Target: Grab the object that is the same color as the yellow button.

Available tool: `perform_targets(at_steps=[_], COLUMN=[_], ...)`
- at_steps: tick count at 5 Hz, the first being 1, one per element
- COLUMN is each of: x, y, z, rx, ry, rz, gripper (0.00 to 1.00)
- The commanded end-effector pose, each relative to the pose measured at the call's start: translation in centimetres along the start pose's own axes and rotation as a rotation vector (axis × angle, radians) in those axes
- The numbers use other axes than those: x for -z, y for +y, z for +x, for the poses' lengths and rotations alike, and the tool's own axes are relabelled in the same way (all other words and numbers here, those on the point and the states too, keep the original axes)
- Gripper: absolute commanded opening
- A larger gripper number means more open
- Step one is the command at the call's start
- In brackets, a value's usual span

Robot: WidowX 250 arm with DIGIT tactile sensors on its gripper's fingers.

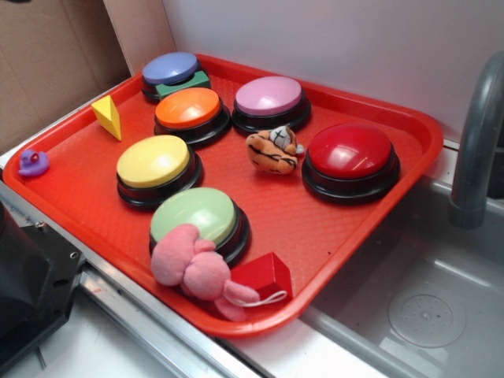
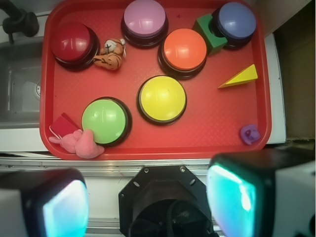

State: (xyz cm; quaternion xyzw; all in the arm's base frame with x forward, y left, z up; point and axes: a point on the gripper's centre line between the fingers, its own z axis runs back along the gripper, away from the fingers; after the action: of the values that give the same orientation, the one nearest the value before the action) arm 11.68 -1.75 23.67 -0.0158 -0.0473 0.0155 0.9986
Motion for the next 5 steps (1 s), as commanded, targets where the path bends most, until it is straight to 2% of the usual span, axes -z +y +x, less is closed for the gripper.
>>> perform_targets(at_steps=[1, 3, 4, 5], x=[0.0, 3.2, 4.5, 6.8], y=[0.0, 3.1, 5.3, 8.5], z=[0.0, 2.9, 4.3, 6.2], rx=[0.0, -0.272, -0.415, -0.592], ry=[0.0, -0.029, -0.058, -0.089], rz=[0.0, -0.001, -0.003, 0.029], gripper=[1.0, 1.0, 1.0, 1.0])
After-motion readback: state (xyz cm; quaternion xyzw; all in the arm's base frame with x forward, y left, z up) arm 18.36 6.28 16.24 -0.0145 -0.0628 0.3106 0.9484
